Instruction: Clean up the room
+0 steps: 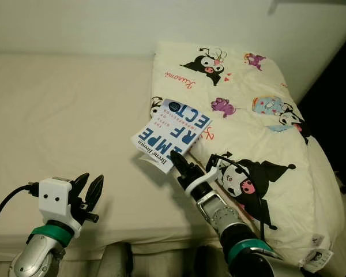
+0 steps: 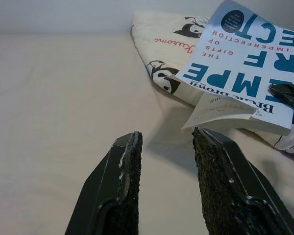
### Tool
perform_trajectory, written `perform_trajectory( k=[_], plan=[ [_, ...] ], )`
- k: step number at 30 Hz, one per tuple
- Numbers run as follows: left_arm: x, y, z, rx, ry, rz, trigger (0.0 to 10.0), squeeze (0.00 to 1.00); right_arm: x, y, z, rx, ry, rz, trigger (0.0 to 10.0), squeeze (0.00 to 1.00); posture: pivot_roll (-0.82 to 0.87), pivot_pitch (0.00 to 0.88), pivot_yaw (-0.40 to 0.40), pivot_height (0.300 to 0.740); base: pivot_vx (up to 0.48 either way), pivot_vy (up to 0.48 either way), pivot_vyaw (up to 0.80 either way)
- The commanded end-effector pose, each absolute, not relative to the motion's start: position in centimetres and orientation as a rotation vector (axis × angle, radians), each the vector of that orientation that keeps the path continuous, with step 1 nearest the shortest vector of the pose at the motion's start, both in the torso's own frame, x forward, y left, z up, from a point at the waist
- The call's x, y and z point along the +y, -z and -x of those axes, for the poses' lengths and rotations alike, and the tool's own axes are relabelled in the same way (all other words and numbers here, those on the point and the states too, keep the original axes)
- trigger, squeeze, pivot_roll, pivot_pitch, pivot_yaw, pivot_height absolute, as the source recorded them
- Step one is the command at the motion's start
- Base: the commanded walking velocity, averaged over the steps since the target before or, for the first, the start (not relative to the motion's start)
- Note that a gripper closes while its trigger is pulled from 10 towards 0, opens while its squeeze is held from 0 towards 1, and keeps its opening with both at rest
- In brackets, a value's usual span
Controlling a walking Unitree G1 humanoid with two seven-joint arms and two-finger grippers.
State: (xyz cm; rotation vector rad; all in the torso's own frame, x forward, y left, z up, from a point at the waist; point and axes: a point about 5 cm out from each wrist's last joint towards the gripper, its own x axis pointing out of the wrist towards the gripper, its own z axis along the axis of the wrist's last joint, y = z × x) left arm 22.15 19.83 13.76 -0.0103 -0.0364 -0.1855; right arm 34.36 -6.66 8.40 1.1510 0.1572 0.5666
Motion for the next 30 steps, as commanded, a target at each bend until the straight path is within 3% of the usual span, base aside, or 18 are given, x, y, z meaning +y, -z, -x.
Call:
perform_trajectory(
  k=[1,30],
  plan=[
    [20.11,-13.19,-21.14,-0.001,0.182,0.018,10.0,0.0,-0.72,-8.72,-32.68,0.203,-0.664,-1.286,0.0,0.0,0.18,0.161,-0.021,0.615,0.0,0.0,0.0],
    [20.11,-13.19,-21.14,-0.001,0.182,0.018,10.0,0.0,-0.72,-8.72,-32.68,0.203,-0.664,-1.286,0.0,0.0,0.18,0.161,-0.021,0.615,0.0,0.0,0.0]
  ],
)
